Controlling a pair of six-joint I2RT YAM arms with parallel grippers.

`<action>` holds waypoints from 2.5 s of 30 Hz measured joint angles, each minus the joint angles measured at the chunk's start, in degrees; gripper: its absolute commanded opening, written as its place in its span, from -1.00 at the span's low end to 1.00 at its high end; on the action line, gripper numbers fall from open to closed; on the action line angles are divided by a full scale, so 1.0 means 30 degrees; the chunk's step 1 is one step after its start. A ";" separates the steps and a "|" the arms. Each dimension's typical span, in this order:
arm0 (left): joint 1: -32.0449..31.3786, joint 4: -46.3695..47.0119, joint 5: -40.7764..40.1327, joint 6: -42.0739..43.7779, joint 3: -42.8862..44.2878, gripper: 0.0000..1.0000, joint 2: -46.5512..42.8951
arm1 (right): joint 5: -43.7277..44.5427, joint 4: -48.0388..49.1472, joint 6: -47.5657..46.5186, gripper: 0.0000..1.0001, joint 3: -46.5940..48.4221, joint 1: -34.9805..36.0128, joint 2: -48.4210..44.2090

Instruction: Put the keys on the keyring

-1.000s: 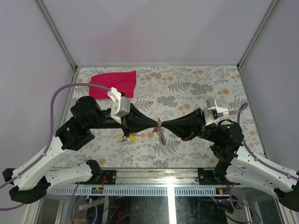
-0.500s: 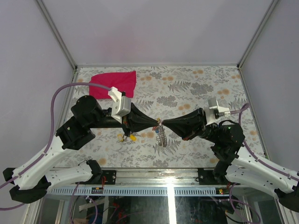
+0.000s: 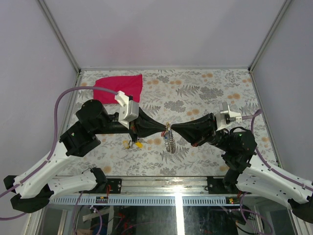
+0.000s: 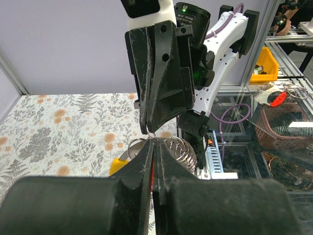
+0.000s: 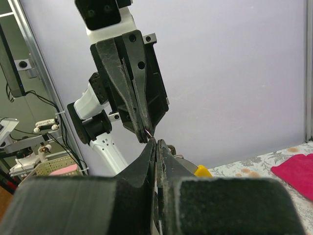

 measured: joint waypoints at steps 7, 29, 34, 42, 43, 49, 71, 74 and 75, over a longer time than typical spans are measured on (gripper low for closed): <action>0.0000 -0.0313 0.0007 0.0036 0.0000 -1.00 0.0022 | 0.0940 0.0044 0.0029 -1.00 -0.0124 0.0007 -0.0342; -0.0007 -0.0845 0.0131 0.0073 0.0000 -1.00 0.0736 | 0.3082 0.1093 0.0087 -1.00 -0.0692 -0.0015 -0.0663; -0.0007 -0.0984 0.0117 0.0073 0.0000 -1.00 0.0670 | 0.3555 0.1537 0.0095 -1.00 -0.0918 -0.0015 -0.0860; -0.0007 -0.1071 -0.0357 0.0058 0.0000 -1.00 0.0532 | 0.3264 0.1603 -0.0080 -1.00 -0.1013 -0.0015 -0.0925; -0.0007 -0.1056 -0.0503 0.0051 0.0000 -1.00 0.0466 | 0.3016 0.1370 -0.0211 -1.00 -0.1013 -0.0015 -0.0933; -0.0015 -0.0583 -0.1078 -0.0109 0.0000 -1.00 -0.0138 | 0.1144 -0.0940 -0.1115 -1.00 -0.0488 -0.0015 -0.0925; -0.0022 0.0233 -0.0721 -0.0379 -0.0131 -1.00 -0.0364 | -0.0962 0.0590 -0.0321 -1.00 -0.0102 -0.0015 0.0386; -0.0022 0.0262 -0.0546 -0.0379 -0.0197 -1.00 -0.0277 | -0.0969 0.0721 -0.0240 -1.00 -0.0102 -0.0015 0.0430; -0.0022 0.0262 -0.0495 -0.0379 -0.0204 -1.00 -0.0233 | -0.0976 0.0750 -0.0233 -1.00 -0.0102 -0.0022 0.0452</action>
